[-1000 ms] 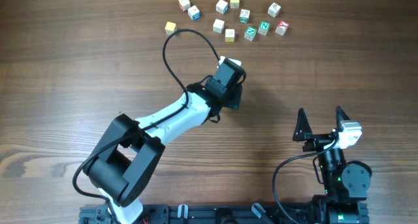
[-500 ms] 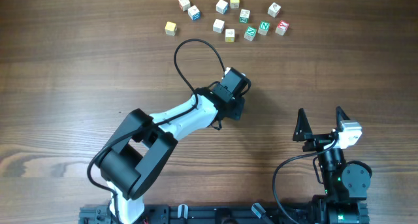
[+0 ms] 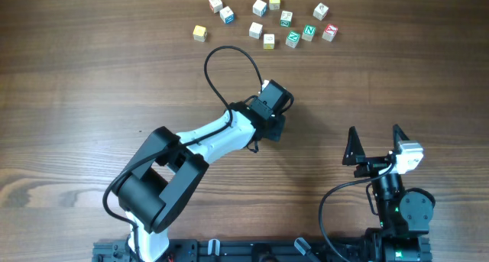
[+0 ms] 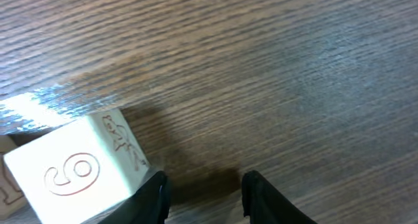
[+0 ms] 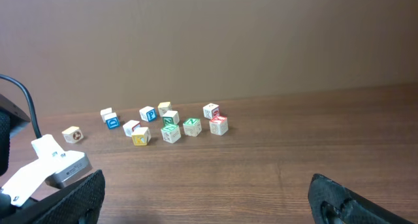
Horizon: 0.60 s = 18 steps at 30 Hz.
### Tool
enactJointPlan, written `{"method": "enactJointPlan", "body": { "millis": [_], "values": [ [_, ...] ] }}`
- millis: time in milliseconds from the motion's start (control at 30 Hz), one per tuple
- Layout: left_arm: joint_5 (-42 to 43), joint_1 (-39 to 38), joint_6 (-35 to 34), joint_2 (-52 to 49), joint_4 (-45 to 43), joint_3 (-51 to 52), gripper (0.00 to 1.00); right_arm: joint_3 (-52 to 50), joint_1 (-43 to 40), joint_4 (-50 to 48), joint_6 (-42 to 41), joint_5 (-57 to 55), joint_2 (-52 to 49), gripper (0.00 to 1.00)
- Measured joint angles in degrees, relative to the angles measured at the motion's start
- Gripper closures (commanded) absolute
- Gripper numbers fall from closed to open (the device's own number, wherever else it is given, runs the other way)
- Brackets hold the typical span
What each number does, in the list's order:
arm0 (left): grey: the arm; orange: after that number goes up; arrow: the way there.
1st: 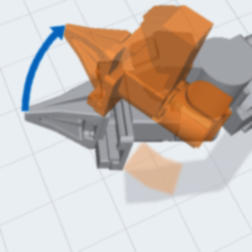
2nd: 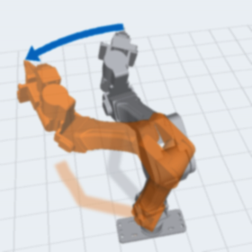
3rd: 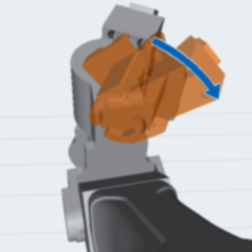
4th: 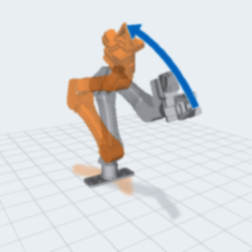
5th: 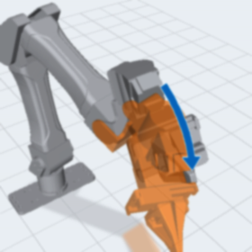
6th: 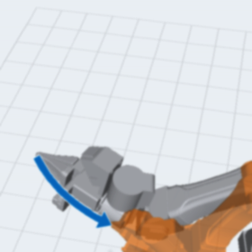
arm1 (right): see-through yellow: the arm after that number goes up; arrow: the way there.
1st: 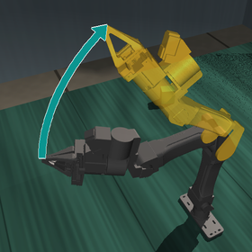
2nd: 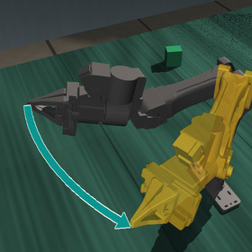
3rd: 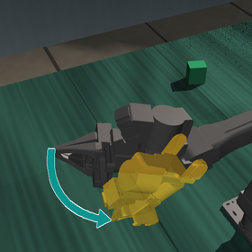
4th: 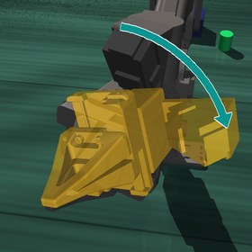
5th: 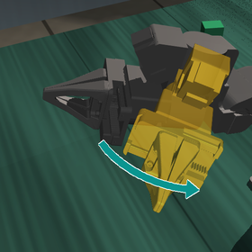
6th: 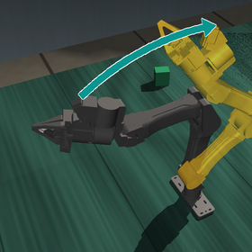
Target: Form a circle
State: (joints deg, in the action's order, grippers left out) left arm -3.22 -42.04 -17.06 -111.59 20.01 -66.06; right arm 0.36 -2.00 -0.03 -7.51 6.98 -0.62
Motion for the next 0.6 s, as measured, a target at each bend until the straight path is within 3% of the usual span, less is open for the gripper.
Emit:
{"method": "enactJointPlan", "body": {
  "millis": [600],
  "values": [
    [-0.59,0.0,0.0,0.0,1.01,-0.17,0.62,0.0,0.0,0.0,0.0,0.0,0.0,0.0]
  ]
}}
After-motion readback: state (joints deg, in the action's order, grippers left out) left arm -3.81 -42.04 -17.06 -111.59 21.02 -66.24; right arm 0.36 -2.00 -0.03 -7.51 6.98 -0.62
